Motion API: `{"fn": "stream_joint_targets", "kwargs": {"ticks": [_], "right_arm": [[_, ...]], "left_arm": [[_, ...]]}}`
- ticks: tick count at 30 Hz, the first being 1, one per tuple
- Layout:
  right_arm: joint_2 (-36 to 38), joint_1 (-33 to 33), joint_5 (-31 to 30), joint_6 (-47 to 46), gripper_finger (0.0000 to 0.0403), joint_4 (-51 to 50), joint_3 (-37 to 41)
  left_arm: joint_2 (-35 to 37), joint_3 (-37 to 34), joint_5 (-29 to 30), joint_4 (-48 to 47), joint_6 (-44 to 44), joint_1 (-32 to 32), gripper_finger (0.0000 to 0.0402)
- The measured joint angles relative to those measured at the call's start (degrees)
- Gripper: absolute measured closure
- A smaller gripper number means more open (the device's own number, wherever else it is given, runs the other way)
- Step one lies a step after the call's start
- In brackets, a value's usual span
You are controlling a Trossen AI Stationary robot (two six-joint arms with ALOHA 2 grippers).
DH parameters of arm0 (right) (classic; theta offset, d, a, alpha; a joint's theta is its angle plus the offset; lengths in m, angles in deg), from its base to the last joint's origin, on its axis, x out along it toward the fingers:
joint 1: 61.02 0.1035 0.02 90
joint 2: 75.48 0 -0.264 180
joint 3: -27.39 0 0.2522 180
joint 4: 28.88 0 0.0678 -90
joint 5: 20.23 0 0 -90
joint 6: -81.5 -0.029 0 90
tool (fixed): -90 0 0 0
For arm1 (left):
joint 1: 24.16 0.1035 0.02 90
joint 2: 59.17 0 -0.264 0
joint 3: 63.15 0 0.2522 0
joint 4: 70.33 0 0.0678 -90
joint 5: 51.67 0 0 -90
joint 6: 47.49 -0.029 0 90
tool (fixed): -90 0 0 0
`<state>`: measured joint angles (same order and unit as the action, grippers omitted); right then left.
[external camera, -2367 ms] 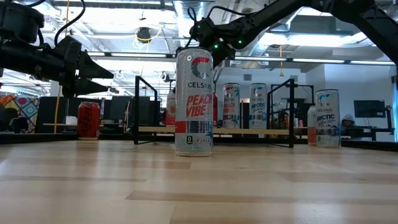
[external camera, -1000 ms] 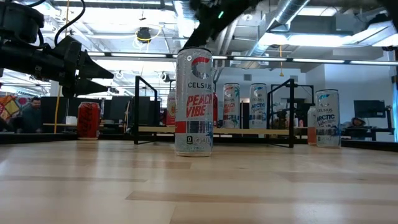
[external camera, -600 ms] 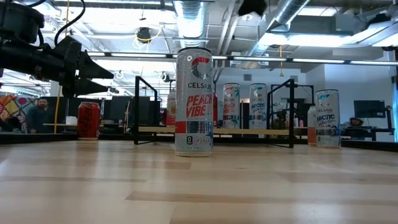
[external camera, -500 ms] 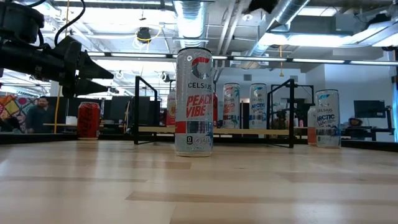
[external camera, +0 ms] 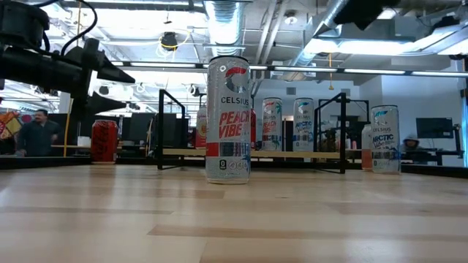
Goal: Place canned beverage on shelf
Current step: Put the left white blue soda can on the shelf aligned with the other white blue soda can
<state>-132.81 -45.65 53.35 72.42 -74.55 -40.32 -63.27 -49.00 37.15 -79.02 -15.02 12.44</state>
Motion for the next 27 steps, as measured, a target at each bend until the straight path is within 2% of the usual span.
{"fn": "stream_joint_targets", "kwargs": {"ticks": [3,5,9,15,19,22,27], "right_arm": [[1.8,1.8,-1.9,0.1,0.0375,3.6,4.3],[2.6,2.2,-2.4,0.3,0.0376,5.3,6.2],[2.7,2.2,-3.3,0.9,0.0372,5.7,7.6],[2.7,2.3,-3.3,4.8,0.0369,5.7,7.6],[2.7,2.3,-3.2,4.7,0.0373,5.6,7.6],[2.7,2.3,-3.2,4.6,0.0374,5.6,7.6],[2.7,2.0,-3.2,4.6,0.0371,6.0,7.6]], "left_arm": [[0.0,0.0,3.5,-0.1,5.2,0.0,0.0038],[0.0,0.0,3.6,0.2,7.3,0.0,0.0038],[-0.1,1.3,-3.9,1.7,5.5,0.0,0.0038],[-3.4,11.1,-12.0,0.0,2.4,0.0,0.0038],[-8.7,20.9,-15.1,-9.3,-1.2,-0.8,0.0038],[-13.3,31.5,-17.1,-21.5,-4.7,-2.4,0.0038],[-21.7,48.4,-16.6,-42.0,-8.2,-8.0,0.0038]]}}
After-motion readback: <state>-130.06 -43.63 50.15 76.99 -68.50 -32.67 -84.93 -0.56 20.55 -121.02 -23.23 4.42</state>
